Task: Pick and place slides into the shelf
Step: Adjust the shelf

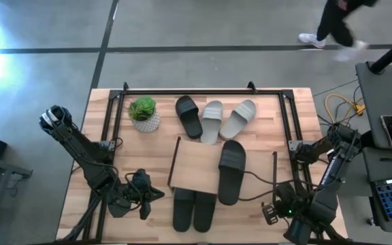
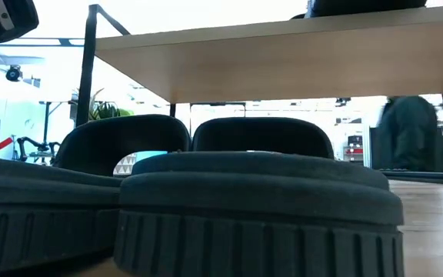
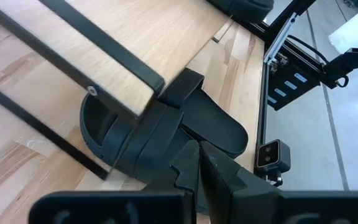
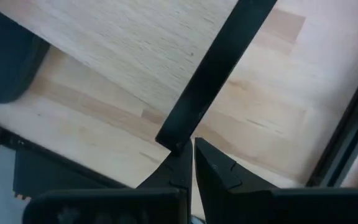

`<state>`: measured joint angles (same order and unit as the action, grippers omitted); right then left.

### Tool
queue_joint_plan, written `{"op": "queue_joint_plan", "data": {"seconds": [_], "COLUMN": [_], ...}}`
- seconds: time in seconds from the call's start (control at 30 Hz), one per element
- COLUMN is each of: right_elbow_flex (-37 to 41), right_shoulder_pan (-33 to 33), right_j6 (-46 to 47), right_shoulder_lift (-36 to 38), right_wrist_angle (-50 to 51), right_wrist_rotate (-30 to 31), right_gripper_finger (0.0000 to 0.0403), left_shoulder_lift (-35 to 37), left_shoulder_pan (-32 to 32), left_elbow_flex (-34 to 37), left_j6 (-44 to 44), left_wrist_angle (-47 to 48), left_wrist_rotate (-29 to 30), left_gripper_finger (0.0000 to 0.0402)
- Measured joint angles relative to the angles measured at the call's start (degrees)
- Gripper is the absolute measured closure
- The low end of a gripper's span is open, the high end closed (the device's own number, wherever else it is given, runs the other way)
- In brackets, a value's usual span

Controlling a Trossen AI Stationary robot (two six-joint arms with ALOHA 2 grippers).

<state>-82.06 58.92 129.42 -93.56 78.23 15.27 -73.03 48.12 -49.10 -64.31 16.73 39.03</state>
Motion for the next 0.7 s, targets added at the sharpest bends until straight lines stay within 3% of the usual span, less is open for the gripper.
{"op": "queue_joint_plan", "data": {"seconds": [0.4,0.7], "right_elbow_flex": [0.0,0.6], "right_shoulder_pan": [-2.4,-2.4], "right_j6": [-0.2,-0.4], "right_shoulder_lift": [0.3,1.9], "right_wrist_angle": [11.6,11.8], "right_wrist_rotate": [1.7,0.8], "right_gripper_finger": [0.0392,0.0392], "left_shoulder_lift": [0.0,0.0], "left_shoulder_pan": [0.0,0.0], "left_elbow_flex": [0.0,0.0], "left_j6": [-1.1,-1.3], "left_wrist_angle": [0.0,0.3], "left_wrist_rotate": [0.0,-0.7], "left_gripper_finger": [0.0402,0.0402]}}
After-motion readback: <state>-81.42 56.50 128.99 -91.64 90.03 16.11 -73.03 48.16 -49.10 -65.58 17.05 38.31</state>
